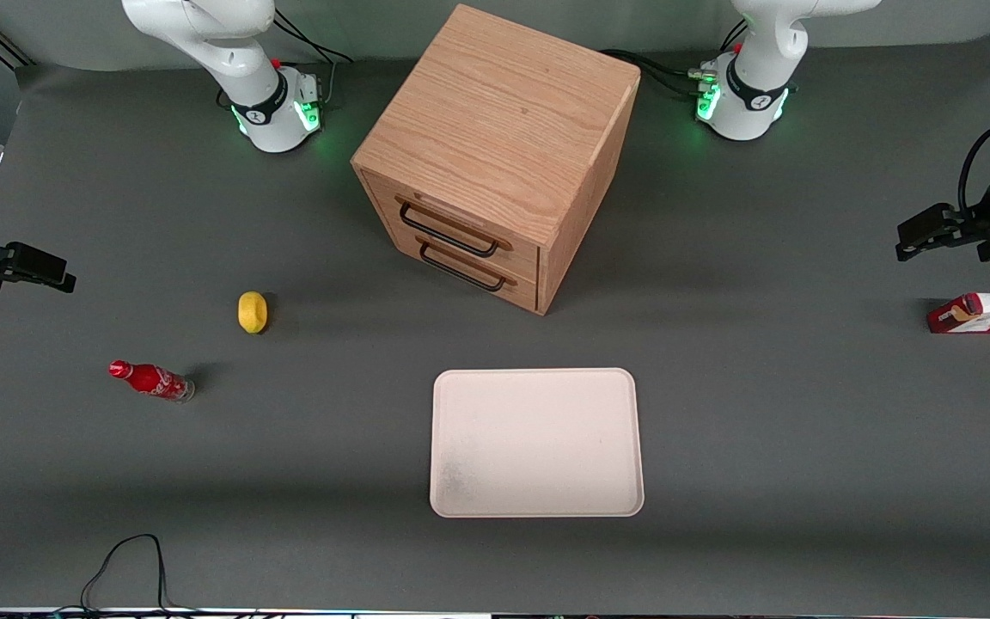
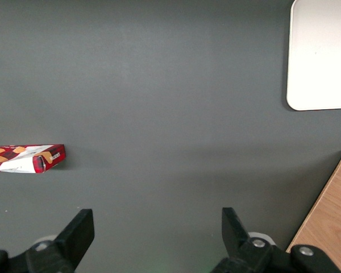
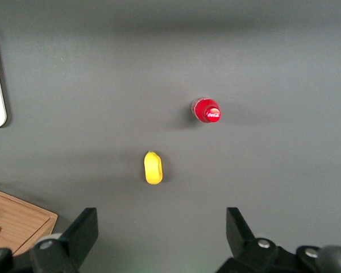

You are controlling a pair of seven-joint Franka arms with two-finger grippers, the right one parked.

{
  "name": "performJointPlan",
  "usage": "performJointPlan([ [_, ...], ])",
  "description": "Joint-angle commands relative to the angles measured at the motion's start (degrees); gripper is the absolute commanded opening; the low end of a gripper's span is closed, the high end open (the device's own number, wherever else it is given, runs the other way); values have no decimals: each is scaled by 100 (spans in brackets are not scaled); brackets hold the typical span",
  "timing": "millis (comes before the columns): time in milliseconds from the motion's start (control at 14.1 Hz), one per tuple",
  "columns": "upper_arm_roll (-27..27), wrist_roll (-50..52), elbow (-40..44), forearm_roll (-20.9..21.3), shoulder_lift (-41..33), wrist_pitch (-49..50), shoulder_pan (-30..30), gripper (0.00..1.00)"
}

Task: Place red cookie box on tray
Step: 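Move the left gripper toward the red shortbread box on the table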

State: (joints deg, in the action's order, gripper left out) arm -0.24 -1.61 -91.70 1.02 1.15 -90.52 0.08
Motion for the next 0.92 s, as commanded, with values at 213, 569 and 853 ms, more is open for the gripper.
performJointPlan([
  [213,-38,3,-32,-49,-89,87,27,100],
  [569,-20,-250,-32,-41,113,-88,570,100],
  [853,-20,-1488,-32,-32,324,-308,1562,100],
])
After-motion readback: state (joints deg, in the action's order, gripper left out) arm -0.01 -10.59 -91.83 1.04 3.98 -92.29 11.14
